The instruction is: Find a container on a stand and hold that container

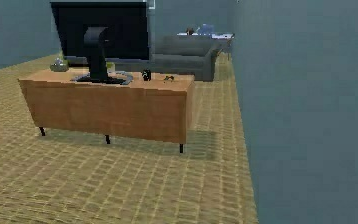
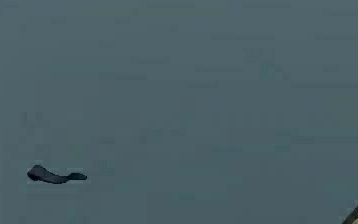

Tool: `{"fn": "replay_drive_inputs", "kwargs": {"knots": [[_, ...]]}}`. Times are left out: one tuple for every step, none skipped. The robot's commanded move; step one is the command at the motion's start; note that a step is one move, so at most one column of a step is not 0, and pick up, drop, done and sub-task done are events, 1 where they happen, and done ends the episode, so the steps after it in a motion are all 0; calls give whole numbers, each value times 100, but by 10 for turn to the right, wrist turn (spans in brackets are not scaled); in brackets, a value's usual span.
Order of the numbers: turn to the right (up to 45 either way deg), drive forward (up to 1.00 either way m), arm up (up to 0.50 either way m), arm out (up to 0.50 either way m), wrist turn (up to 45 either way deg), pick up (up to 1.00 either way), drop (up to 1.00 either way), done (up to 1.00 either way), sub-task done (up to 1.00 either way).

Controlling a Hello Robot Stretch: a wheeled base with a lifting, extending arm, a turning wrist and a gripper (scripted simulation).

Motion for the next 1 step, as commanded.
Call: {"fn": "replay_drive_inputs", "kwargs": {"knots": [[0,100,0,0,0,0,0,0,0]]}}
